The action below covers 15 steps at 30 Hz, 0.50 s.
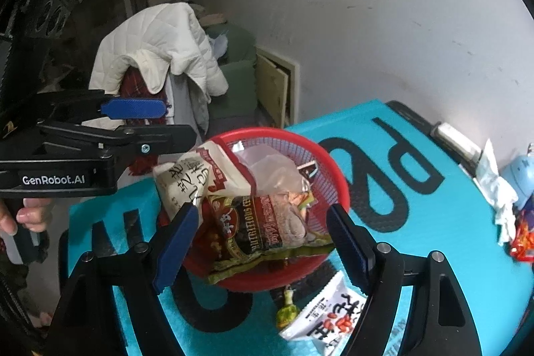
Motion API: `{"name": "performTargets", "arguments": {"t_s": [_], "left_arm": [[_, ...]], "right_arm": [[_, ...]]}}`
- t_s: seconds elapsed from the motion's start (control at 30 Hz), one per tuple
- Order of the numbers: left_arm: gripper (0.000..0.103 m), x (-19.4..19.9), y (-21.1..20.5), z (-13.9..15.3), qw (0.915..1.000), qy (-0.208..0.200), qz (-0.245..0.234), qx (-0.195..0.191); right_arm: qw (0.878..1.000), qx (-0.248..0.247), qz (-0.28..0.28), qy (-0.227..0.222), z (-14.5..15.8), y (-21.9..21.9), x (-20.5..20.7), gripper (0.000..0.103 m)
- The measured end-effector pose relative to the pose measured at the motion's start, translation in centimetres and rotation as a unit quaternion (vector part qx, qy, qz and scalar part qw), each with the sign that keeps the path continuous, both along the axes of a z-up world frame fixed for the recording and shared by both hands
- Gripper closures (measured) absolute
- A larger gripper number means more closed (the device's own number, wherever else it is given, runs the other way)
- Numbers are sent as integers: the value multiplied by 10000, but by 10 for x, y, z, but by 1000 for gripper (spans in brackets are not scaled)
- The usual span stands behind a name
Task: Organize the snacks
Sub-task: 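Open both tools over the red basket, releasing the zip bag and cereal bag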
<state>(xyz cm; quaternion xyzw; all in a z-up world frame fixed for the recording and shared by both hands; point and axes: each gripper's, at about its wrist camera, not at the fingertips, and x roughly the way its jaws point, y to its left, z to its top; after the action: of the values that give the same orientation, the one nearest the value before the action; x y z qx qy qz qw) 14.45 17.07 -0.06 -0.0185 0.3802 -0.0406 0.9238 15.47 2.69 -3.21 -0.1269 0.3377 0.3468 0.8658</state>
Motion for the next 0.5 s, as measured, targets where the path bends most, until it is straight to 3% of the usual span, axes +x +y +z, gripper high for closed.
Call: {"name": "performTargets", "arguments": {"t_s": [0.5], "left_arm": [[46,-62,-26,66,9972,-709,-217,13]], "right_arm": [[9945,375,-308,-930,75,-32,-61,23]]}}
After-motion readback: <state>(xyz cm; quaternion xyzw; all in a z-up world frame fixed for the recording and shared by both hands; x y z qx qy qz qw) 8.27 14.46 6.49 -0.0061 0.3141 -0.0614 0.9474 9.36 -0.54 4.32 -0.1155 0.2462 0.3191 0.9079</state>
